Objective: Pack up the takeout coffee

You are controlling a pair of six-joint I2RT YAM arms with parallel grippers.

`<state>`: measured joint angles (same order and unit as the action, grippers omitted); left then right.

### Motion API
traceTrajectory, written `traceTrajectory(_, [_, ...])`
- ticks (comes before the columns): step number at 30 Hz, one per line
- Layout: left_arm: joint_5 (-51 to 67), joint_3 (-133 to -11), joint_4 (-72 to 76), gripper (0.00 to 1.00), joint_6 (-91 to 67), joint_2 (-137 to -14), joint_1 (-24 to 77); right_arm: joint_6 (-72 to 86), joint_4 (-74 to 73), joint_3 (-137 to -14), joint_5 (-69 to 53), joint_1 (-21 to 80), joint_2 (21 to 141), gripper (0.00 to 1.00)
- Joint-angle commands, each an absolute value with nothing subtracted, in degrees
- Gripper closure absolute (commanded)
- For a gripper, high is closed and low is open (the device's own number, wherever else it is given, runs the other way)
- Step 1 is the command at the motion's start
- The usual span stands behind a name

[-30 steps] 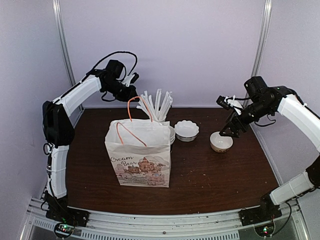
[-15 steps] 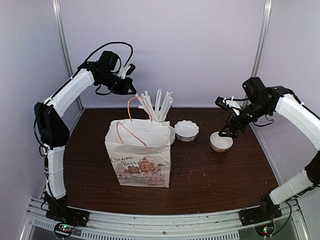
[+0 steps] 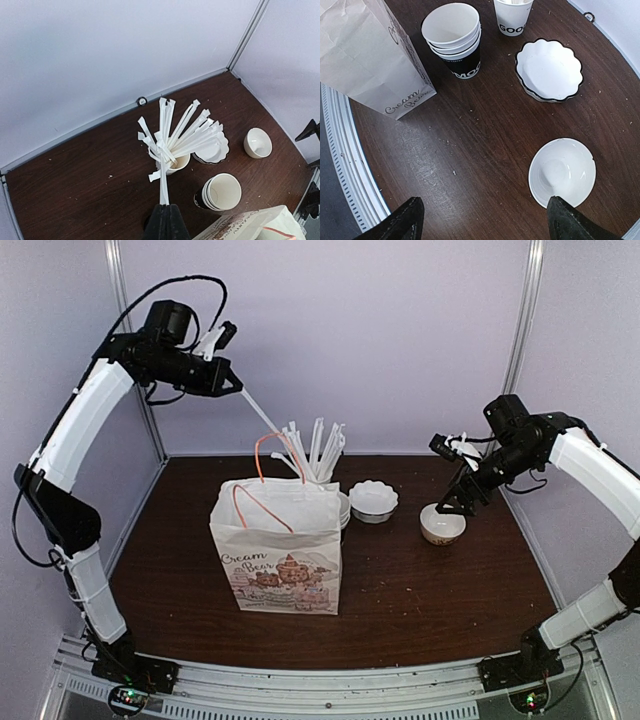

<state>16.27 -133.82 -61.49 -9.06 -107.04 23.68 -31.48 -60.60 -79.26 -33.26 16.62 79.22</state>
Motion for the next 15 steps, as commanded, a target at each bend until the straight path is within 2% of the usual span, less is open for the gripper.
traceTrajectory(1, [13.8, -135.6, -61.0, 1.00, -8.1, -100.1, 23.6, -31.2, -60.5, -80.9, -33.5, 16.3, 79.5, 0.11])
traceTrajectory(9, [16.5, -124.6, -55.0, 1.00, -7.5, -84.9, 23.6, -31.3, -60.5, -81.1, -32.9, 16.3, 79.1, 0.11])
traceTrajectory(15, [23.5, -116.7, -55.4, 1.00, -6.6, -73.8, 23.6, -32.6, -60.6, -81.2, -32.1, 16.3, 78.1, 0.11])
